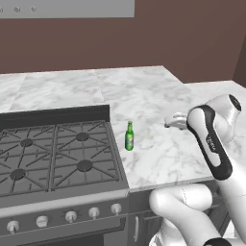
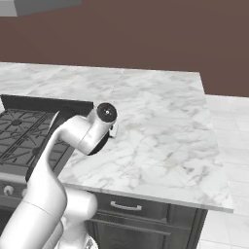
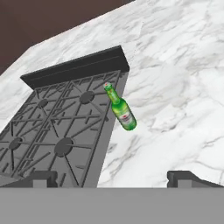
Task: Pick the beer from the counter and place it in the open cabinet.
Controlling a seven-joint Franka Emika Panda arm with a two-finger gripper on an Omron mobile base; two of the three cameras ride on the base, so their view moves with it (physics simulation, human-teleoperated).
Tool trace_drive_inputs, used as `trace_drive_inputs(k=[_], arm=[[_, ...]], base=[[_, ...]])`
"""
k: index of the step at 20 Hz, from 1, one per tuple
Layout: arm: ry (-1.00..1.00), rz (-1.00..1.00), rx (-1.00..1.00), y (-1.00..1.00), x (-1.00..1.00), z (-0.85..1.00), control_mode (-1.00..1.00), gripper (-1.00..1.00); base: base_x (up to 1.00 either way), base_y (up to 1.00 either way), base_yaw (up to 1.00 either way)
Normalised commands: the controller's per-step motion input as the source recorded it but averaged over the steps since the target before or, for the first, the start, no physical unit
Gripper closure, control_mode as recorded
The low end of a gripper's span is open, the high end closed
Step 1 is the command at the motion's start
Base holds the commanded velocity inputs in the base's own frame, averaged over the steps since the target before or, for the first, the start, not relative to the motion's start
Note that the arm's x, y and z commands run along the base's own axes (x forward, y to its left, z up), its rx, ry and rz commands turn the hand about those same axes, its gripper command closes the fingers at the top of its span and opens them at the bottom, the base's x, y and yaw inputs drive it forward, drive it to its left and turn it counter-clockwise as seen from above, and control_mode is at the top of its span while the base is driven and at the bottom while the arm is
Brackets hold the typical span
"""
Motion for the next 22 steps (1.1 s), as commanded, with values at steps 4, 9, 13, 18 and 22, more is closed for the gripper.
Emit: trace_drive_inputs(k=[4,9,13,18,22], arm=[[-0.03,0.03,0.13,-0.09,0.00,-0.02,-1.00,-1.00],[0.00,0.04,0.07,0.00,0.00,-0.04,-1.00,-1.00],[0.00,0.03,0.02,0.00,0.00,-0.08,-1.00,-1.00],[-0.01,0.03,0.04,0.00,0.00,-0.10,-1.00,-1.00],[-0.02,0.03,0.02,-0.01,0.00,-0.08,-1.00,-1.00]], base=[[0.00,0.00,0.00],[0.00,0.00,0.00],[0.00,0.00,0.00],[0.00,0.00,0.00],[0.00,0.00,0.00]])
